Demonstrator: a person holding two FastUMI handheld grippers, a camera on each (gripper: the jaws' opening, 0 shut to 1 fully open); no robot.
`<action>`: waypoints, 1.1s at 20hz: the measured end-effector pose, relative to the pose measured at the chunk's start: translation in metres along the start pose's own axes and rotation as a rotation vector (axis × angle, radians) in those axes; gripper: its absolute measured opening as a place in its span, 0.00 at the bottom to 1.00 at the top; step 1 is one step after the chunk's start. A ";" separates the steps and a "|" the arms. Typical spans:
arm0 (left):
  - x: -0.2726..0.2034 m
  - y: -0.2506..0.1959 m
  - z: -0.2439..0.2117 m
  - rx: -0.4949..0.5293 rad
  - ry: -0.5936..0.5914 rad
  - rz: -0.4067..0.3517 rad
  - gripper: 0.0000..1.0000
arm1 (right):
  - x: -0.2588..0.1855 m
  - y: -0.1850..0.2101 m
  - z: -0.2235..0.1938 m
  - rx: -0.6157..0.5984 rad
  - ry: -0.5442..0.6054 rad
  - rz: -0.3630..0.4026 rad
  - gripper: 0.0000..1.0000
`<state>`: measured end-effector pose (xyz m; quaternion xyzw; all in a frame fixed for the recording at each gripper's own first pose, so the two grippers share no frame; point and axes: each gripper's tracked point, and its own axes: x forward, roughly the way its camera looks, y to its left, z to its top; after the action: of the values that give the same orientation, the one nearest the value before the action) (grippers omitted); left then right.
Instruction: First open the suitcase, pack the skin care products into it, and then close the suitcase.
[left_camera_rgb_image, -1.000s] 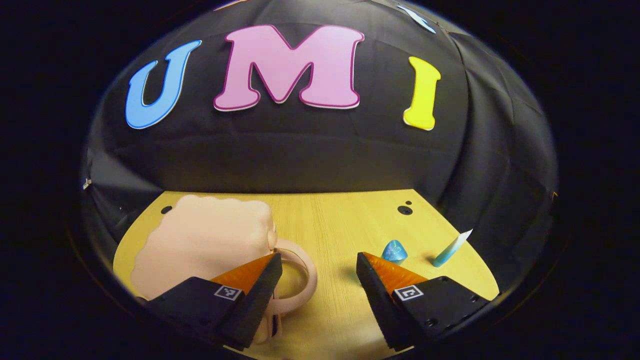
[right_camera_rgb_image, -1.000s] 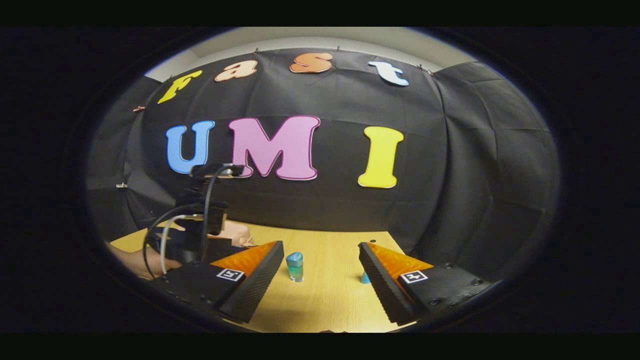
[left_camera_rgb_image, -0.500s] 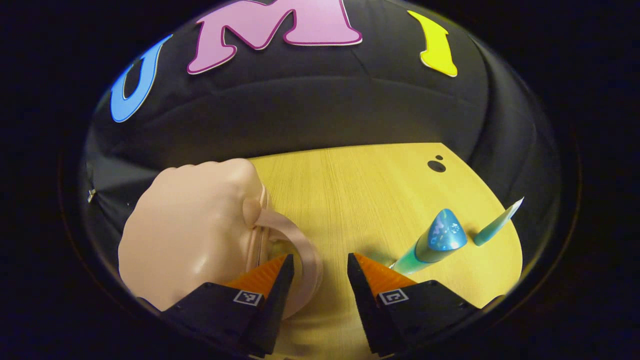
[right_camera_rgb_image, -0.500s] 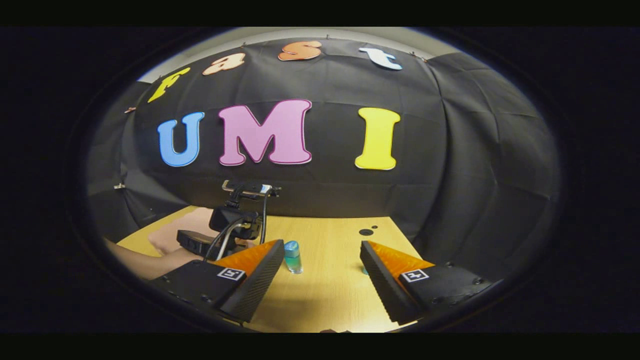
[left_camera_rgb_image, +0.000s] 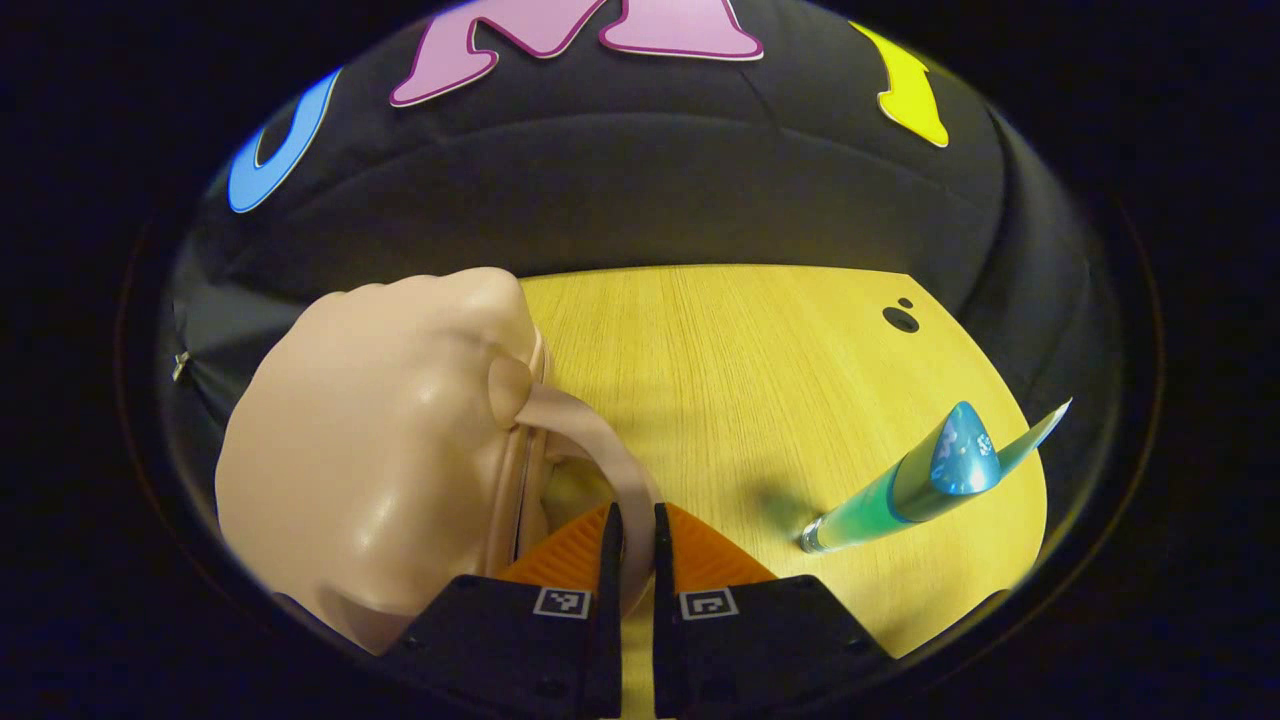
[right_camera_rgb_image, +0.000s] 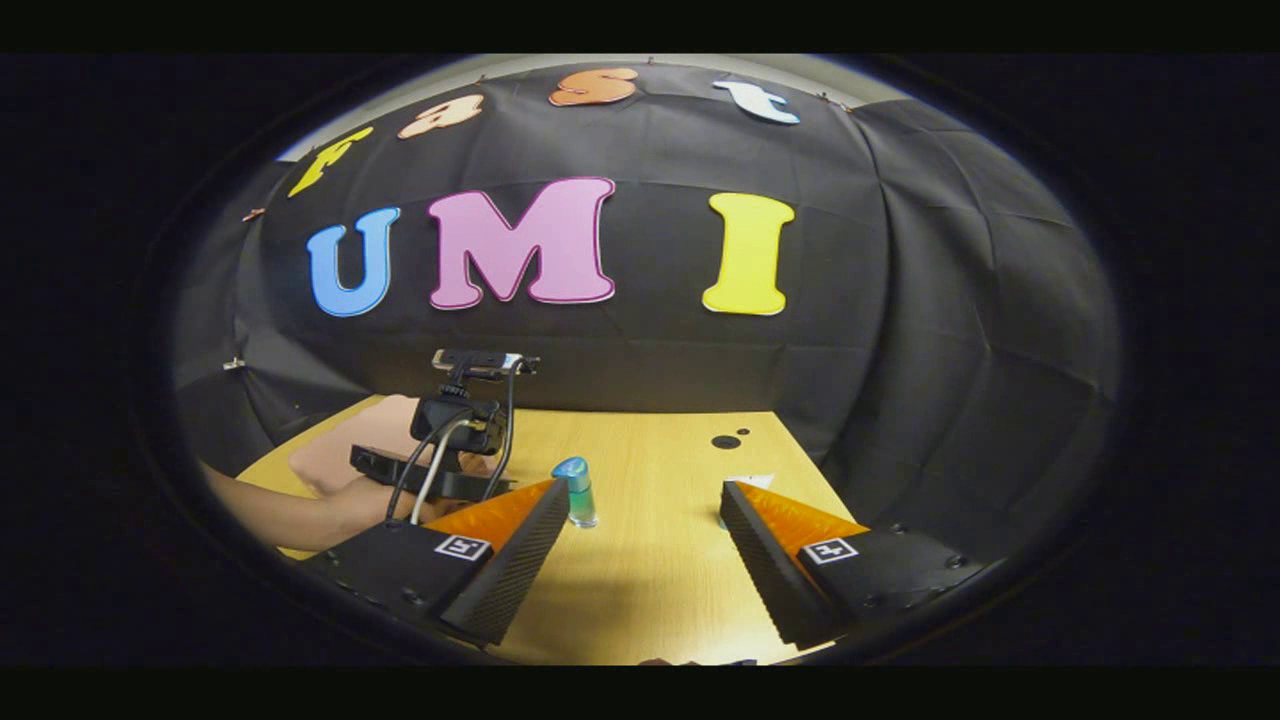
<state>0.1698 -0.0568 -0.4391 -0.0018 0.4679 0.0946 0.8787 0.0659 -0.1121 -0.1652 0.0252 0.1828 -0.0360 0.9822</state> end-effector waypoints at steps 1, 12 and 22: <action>-0.005 -0.002 0.006 -0.001 -0.020 -0.013 0.14 | 0.000 0.001 0.004 0.000 -0.011 0.003 0.96; -0.160 0.136 0.152 -0.091 -0.228 -0.025 0.07 | -0.002 0.047 0.034 -0.007 -0.064 0.150 0.96; -0.167 0.437 0.139 -0.125 -0.237 0.221 0.07 | 0.003 0.071 0.050 -0.071 -0.043 0.142 0.96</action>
<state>0.1196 0.3577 -0.1867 0.0060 0.3516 0.2192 0.9101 0.0921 -0.0442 -0.1169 0.0024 0.1606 0.0398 0.9862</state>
